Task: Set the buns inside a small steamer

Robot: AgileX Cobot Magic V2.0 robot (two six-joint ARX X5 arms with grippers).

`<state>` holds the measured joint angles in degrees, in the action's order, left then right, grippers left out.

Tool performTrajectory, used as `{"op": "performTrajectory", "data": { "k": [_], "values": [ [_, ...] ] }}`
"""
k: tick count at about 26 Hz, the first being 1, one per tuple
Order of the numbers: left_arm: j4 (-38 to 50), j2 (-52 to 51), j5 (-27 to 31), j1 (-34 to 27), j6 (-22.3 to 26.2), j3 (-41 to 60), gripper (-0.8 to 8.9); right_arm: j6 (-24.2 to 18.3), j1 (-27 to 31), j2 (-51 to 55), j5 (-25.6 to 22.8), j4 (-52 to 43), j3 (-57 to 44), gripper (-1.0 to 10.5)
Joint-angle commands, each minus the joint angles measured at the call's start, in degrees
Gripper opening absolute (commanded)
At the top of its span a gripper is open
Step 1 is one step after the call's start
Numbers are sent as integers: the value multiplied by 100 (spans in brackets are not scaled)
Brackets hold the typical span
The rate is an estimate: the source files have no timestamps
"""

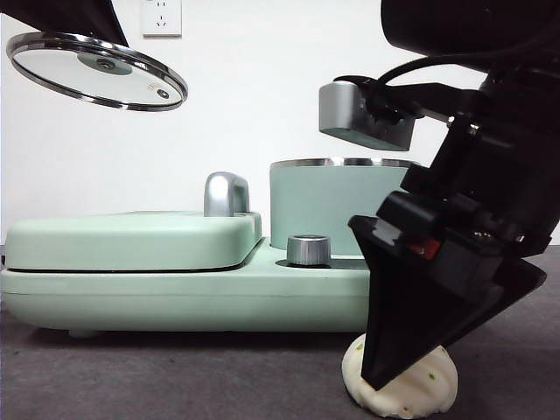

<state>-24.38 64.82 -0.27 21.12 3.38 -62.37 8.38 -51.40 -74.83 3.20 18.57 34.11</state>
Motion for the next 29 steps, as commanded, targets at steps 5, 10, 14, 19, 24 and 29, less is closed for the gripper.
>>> {"op": "performTrajectory", "data": {
  "k": [5, 10, 14, 19, 24, 29],
  "values": [
    [166, -20, -9, 22, 0, -103, 10, 638, -74, 435, -4, 260, 186, 224],
    [168, -20, -9, 22, 0, -105, 10, 903, 42, 1331, -28, 1941, 1261, 224],
    [168, -20, -11, 22, -2, -103, 10, 754, 525, 1296, -15, 3136, 2702, 224],
    [168, -20, -11, 22, -2, -105, 10, 125, 1268, 669, 0, 3237, 3956, 224],
    [168, -20, -11, 22, -2, -105, 10, -273, 1829, -326, 179, 3202, 4824, 225],
    [168, -20, -11, 22, -2, -105, 10, -560, 2140, -1290, 195, 3198, 5322, 225]
  ]
}}
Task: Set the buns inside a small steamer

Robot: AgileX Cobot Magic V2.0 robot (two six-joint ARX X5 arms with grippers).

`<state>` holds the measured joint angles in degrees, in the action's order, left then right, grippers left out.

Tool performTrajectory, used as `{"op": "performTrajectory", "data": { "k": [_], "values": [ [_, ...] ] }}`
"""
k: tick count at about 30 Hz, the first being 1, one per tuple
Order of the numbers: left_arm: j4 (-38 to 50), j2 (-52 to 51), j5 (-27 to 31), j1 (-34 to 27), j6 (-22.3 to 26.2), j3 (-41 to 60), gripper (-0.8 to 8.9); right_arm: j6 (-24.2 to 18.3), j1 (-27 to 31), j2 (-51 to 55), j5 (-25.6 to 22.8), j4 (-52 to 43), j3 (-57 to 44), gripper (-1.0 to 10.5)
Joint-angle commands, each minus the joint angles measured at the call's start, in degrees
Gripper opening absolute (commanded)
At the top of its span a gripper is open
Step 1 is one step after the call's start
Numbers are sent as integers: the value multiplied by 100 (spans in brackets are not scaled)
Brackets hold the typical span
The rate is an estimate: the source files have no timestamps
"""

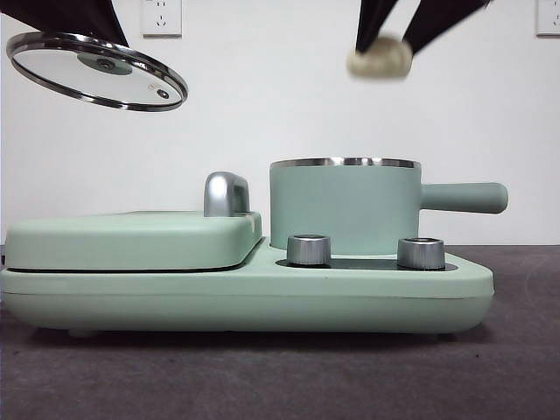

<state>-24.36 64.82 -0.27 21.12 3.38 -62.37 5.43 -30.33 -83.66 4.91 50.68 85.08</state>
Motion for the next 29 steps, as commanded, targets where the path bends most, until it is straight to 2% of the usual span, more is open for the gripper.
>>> {"op": "performTrajectory", "data": {
  "k": [1, 12, 15, 18, 25, 27, 29],
  "values": [
    [166, -20, -9, 22, -2, -105, 10, -313, 76, -595, 22, -20, 291, 225],
    [164, -20, -9, 22, -2, -105, 10, -490, 243, -1714, 20, -455, 391, 228],
    [164, -20, -11, 22, -4, -105, 10, -490, 240, -1858, 22, -487, 391, 302],
    [162, -20, -9, 22, -52, -105, 10, -490, 238, -1847, 22, -494, 400, 327],
    [162, -20, -9, 22, -111, -105, 10, -417, 181, -940, -13, -549, 546, 339],
    [164, -20, -11, 22, -116, -105, 10, -415, 66, -527, -90, -1001, 317, 337],
    [162, -20, -11, 22, -116, -105, 10, -326, -101, 13, -205, -1880, -313, 319]
  ]
}}
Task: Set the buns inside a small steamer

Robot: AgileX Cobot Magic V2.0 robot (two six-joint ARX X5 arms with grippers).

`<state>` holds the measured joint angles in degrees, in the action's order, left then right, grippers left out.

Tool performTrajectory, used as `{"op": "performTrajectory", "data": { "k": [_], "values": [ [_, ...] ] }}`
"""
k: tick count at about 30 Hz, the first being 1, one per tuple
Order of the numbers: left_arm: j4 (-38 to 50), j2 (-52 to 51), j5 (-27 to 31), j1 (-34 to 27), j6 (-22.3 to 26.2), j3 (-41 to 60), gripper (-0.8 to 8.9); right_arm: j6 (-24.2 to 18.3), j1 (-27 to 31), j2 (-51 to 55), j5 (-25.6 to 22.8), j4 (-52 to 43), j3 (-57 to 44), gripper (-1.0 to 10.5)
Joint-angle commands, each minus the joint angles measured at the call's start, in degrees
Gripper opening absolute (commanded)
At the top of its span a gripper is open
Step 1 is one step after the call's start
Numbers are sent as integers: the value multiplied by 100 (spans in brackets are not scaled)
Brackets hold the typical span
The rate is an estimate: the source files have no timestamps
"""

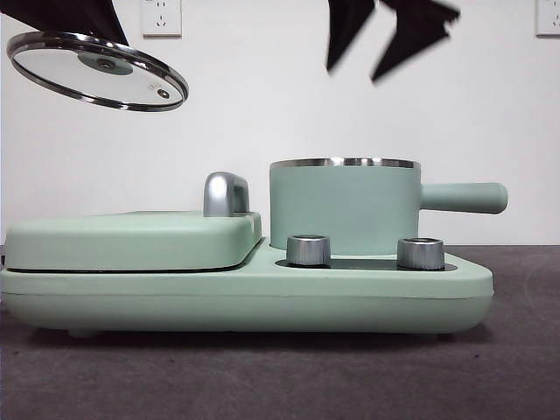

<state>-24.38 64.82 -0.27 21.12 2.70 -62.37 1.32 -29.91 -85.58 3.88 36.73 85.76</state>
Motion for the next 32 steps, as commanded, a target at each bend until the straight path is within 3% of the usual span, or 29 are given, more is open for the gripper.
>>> {"op": "performTrajectory", "data": {
  "k": [1, 5, 12, 16, 20, 25, 32],
  "values": [
    [164, -17, -11, 22, -48, -105, 10, 122, -236, 490, -136, -970, -793, 319],
    [162, -17, -11, 22, -46, -105, 10, 170, -560, 1668, -138, -2540, -2524, 319],
    [164, -13, -15, 26, -46, -105, 10, 306, -721, 3132, -494, -2892, -4232, 319],
    [175, -2, -256, 39, -79, -103, 10, 481, -719, 4105, -890, -2559, -4931, 319],
    [310, 39, -470, 168, -85, -103, 10, 564, -704, 4981, -1174, -1613, -5139, 319],
    [706, 243, -492, 535, -151, -105, 10, 699, -704, 5779, -1344, -713, -5139, 319],
    [1510, 914, -599, 1193, -387, -105, 10, 1150, -704, 6570, -1403, -212, -5139, 319]
  ]
}}
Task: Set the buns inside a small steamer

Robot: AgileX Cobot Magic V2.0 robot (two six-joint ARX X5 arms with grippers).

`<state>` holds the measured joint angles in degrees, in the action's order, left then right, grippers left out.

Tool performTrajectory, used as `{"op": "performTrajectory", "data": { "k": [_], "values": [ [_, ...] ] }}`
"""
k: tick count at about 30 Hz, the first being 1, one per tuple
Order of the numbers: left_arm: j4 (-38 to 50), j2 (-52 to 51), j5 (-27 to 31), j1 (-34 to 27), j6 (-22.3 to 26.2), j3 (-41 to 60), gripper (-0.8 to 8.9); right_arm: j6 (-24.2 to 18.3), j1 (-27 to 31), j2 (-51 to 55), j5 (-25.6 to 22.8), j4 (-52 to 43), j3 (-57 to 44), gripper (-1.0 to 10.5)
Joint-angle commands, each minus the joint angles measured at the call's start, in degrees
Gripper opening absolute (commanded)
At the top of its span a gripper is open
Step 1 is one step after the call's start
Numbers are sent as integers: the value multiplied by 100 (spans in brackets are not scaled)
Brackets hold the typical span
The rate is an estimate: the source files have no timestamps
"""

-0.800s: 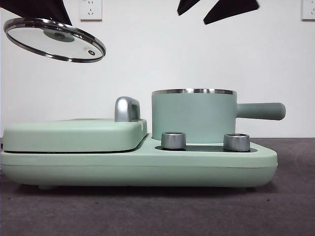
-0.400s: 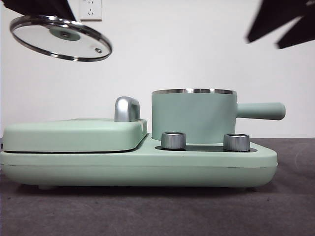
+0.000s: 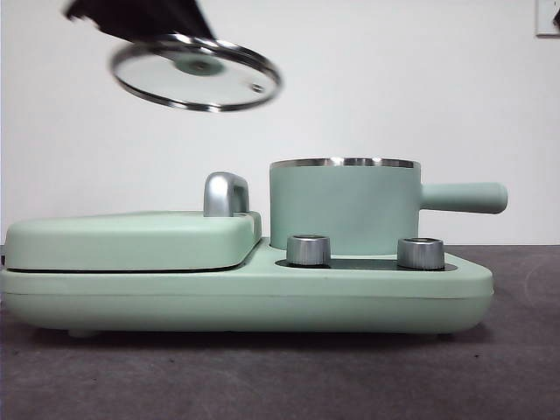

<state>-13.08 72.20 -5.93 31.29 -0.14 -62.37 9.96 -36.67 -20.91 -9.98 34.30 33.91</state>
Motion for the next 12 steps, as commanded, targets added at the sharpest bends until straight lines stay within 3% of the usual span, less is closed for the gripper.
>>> {"op": "performTrajectory", "data": {
  "k": [1, 12],
  "values": [
    [522, 282, -33, 260, -103, -105, 10, 352, -28, 160, -20, 61, 46, 319],
    [2284, 1410, -31, 918, -94, -201, 10, 529, -28, 275, -22, 219, 46, 319]
  ]
}}
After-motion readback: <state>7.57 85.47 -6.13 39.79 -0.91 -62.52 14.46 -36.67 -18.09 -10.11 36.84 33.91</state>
